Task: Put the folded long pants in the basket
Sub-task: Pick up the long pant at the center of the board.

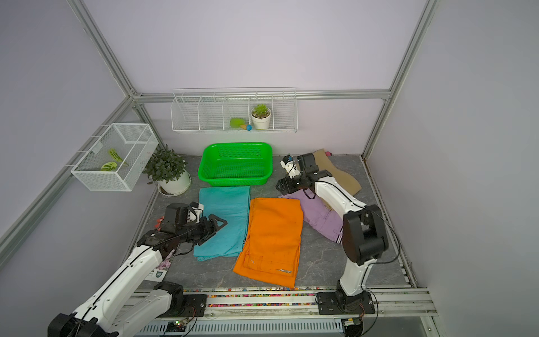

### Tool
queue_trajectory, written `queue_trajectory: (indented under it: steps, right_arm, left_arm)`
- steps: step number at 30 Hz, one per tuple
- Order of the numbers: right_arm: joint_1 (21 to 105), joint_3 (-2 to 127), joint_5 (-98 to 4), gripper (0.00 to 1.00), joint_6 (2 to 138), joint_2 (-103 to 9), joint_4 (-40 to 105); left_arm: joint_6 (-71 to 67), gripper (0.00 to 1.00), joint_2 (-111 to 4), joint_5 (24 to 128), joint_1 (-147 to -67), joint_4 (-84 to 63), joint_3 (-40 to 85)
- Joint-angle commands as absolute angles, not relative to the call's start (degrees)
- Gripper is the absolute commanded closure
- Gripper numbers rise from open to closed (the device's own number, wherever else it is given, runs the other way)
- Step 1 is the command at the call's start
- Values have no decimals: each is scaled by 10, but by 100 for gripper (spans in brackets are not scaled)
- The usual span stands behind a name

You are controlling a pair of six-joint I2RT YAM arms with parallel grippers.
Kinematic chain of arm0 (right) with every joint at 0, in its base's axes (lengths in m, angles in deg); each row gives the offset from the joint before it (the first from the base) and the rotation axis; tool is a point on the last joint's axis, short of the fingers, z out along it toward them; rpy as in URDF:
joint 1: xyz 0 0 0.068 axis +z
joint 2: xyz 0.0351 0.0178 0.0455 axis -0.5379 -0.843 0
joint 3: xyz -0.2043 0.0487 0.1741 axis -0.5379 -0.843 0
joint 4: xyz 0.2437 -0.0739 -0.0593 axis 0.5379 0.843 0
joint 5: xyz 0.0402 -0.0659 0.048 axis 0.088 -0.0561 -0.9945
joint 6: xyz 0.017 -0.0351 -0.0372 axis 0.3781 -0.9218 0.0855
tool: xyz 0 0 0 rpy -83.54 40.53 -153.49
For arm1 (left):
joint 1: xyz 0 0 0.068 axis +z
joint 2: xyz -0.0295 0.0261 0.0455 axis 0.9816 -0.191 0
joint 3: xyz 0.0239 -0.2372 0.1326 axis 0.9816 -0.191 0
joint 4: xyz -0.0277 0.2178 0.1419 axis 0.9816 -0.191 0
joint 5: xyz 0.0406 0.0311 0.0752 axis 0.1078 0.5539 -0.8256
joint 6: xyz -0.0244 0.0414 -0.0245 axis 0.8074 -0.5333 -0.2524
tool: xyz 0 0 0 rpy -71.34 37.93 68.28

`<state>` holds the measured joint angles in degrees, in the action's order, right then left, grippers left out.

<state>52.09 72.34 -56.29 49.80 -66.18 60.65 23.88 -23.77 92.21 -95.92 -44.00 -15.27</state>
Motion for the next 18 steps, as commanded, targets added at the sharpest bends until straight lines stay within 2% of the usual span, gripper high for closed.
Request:
queue_trajectory:
  steps: [1, 10, 18]
  right_arm:
    - [535, 800, -559, 17, 437, -735, 730]
    - [544, 924, -542, 15, 402, -858, 790]
    - [547, 964, -594, 19, 398, -930, 824]
  left_arm:
    - [246, 17, -237, 935, -964, -454, -166]
    - [240, 16, -233, 942, -965, -466, -174]
    - [239, 16, -231, 946, -965, -466, -175]
